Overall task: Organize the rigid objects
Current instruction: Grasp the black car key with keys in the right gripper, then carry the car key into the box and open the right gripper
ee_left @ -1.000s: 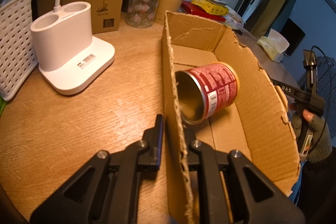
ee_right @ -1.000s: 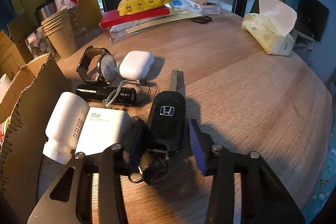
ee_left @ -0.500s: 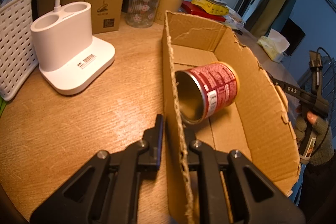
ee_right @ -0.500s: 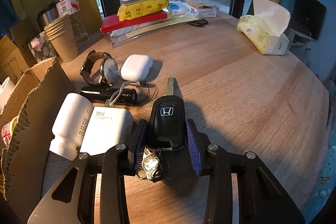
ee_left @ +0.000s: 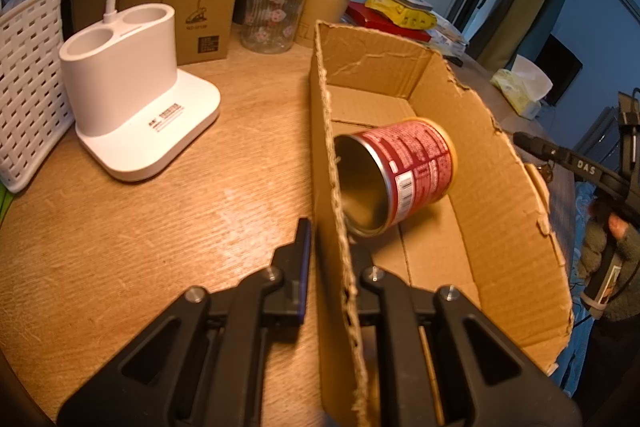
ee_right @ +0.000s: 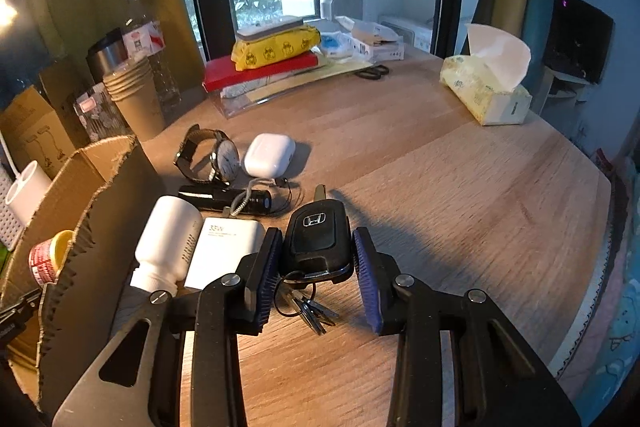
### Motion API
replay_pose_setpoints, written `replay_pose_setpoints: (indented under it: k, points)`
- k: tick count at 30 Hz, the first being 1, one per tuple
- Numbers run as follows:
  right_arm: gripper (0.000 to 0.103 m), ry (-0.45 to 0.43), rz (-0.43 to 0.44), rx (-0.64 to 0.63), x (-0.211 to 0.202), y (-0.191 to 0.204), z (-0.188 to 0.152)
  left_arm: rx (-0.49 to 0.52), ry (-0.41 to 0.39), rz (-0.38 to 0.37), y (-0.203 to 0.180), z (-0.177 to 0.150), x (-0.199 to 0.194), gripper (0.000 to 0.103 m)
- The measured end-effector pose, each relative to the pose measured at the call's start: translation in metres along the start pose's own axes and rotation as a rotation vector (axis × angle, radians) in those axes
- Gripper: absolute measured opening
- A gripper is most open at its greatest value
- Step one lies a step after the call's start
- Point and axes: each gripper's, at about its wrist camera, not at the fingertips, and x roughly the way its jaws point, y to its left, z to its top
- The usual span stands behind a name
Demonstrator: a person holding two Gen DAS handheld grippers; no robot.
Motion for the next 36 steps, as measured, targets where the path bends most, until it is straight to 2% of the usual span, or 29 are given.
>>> replay_pose_setpoints:
  k: [17,28,36]
  points:
    - [0.038,-0.092,0.034,-0.040,-0.058,0.019,0.014,0.000,0.000,0.000,0.001,0.001,0.000,0.012]
    - [0.038,-0.158,0.111,-0.115,-0.100,0.057,0.019,0.000,0.001,0.000,0.001,0.001,0.000,0.012]
    - [0.038,-0.165,0.205,-0.184,-0.114,0.099,0.014,0.000,0.001,0.000,0.000,0.001,0.000,0.012]
